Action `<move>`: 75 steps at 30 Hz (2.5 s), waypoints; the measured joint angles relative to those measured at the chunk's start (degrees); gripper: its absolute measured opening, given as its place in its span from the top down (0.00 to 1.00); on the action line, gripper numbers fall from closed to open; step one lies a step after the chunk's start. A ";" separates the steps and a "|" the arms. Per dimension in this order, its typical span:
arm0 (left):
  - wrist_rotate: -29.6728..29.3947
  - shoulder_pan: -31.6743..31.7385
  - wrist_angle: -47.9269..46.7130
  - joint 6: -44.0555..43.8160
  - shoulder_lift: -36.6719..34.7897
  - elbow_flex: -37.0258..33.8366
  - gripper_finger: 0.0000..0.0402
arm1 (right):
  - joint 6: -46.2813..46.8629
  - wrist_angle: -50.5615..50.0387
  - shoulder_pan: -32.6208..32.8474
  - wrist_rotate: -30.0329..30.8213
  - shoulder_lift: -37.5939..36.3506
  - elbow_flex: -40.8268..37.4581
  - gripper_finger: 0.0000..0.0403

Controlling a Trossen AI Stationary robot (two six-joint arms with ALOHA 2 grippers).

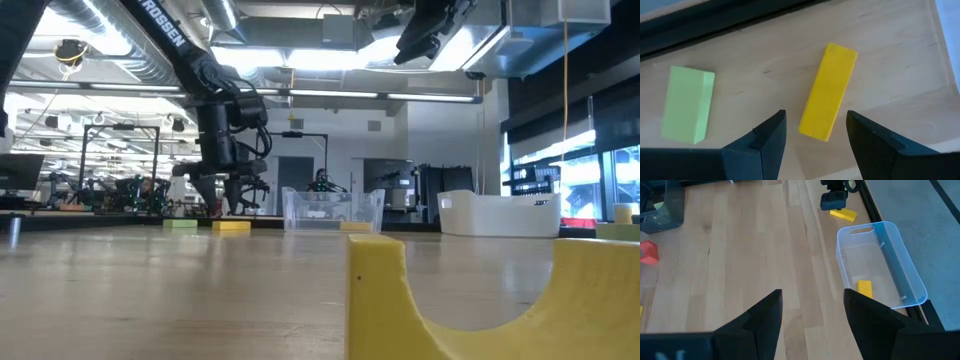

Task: Sort & place blocks by color
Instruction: Put the top yellow block into the transparent bin

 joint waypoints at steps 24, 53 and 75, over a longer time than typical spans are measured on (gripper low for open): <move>-7.10 -6.07 -2.33 -0.61 0.85 -0.07 0.51 | 0.00 0.01 0.00 -0.01 0.00 0.00 0.47; -8.03 -6.16 2.08 0.06 6.12 0.02 0.51 | 0.01 0.04 0.00 -0.01 0.00 -0.02 0.47; -11.04 -6.10 6.39 1.15 6.30 -0.02 0.53 | 0.00 0.04 -0.01 -0.01 0.00 -0.02 0.47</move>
